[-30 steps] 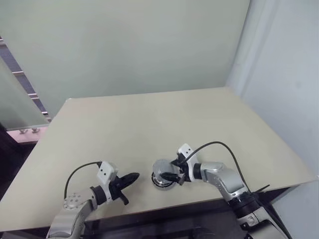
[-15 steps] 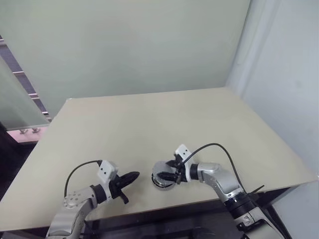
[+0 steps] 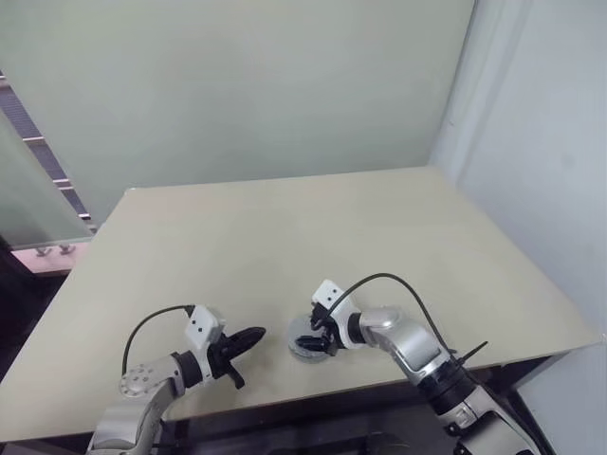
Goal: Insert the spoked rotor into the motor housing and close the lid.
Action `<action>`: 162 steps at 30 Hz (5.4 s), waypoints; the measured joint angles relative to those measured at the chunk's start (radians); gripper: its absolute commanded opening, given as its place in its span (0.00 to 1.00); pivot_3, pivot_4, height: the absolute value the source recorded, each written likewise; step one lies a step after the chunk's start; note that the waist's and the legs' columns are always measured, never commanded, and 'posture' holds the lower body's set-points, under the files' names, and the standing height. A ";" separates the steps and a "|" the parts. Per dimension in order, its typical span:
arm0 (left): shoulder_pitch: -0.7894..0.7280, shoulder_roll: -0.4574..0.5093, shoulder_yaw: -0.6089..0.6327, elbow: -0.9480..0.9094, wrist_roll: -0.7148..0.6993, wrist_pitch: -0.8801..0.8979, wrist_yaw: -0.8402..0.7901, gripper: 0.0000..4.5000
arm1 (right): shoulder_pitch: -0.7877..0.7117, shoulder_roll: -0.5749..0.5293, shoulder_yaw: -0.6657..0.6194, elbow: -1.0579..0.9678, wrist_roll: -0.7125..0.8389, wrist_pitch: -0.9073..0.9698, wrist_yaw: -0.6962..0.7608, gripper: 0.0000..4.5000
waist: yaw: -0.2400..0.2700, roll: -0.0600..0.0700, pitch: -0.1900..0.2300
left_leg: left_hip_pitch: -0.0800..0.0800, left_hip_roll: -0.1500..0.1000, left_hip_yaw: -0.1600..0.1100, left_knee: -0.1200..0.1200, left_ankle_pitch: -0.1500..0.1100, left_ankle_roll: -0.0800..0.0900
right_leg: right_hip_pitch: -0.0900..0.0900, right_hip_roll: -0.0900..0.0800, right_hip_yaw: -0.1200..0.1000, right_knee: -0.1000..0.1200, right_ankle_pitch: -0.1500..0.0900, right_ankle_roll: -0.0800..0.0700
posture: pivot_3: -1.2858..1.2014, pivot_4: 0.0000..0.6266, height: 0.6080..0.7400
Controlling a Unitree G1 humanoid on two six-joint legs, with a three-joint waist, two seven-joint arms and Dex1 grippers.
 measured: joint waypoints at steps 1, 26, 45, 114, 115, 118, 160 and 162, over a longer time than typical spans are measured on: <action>0.000 0.000 0.000 0.000 0.000 0.000 0.000 0.00 | -0.002 0.003 0.006 -0.006 -0.007 0.012 -0.008 0.73 | 0.000 0.000 0.000 | 0.000 0.000 0.000 0.000 0.000 0.000 | 0.000 0.000 0.000 0.000 0.000 0.000 | 0.52 0.00 1.00; 0.017 -0.009 -0.004 0.000 0.001 -0.011 0.000 0.00 | 0.062 0.025 -0.047 -0.054 0.012 0.010 -0.031 0.73 | -0.003 0.000 0.000 | 0.003 0.001 0.001 -0.001 0.000 0.000 | 0.002 0.000 0.000 0.000 0.000 0.000 | 0.52 0.00 1.00; 0.008 -0.005 -0.012 0.003 0.002 -0.011 -0.001 0.00 | 0.111 0.066 -0.066 -0.016 0.007 -0.107 -0.074 0.73 | -0.011 0.000 0.000 | 0.003 0.004 0.001 -0.001 0.000 0.000 | 0.001 0.003 0.000 0.000 0.000 -0.001 | 0.52 0.00 1.00; 0.024 0.008 -0.023 -0.019 0.001 0.004 -0.001 0.00 | 0.101 0.024 -0.090 0.075 0.029 -0.235 0.030 0.72 | -0.003 0.000 0.000 | 0.003 0.003 0.002 -0.001 0.000 0.000 | 0.001 0.003 0.001 0.000 -0.001 -0.003 | 0.52 0.00 1.00; 0.024 0.008 -0.023 -0.019 0.001 0.004 -0.001 0.00 | 0.105 0.024 -0.084 0.066 0.022 -0.234 0.022 0.72 | -0.003 0.000 0.000 | 0.003 0.003 0.002 -0.001 0.000 0.000 | 0.001 0.003 0.001 0.000 -0.001 -0.003 | 0.52 0.00 1.00; 0.025 0.008 -0.023 -0.019 0.001 0.004 -0.001 0.00 | 0.112 0.024 -0.058 0.050 -0.009 -0.232 -0.008 0.72 | -0.004 0.000 0.000 | 0.003 0.003 0.002 -0.001 0.000 0.000 | 0.001 0.003 0.001 0.000 -0.001 -0.003 | 0.52 0.00 1.00; -0.098 -0.070 -0.189 0.141 0.139 -0.044 0.025 0.00 | 0.058 -0.018 0.031 -0.009 -0.080 -0.100 -0.031 1.00 | -0.001 0.002 -0.002 | 0.006 0.002 0.000 0.000 0.000 0.000 | 0.006 0.001 0.000 0.000 -0.001 -0.003 | 0.52 0.00 1.00; -0.105 -0.074 -0.191 0.150 0.145 -0.050 0.028 0.00 | 0.058 -0.019 0.025 -0.010 -0.073 -0.093 -0.023 1.00 | -0.001 0.002 -0.002 | 0.007 0.002 0.000 0.001 0.000 0.000 | 0.007 0.001 -0.001 0.000 -0.001 -0.003 | 0.52 0.00 1.00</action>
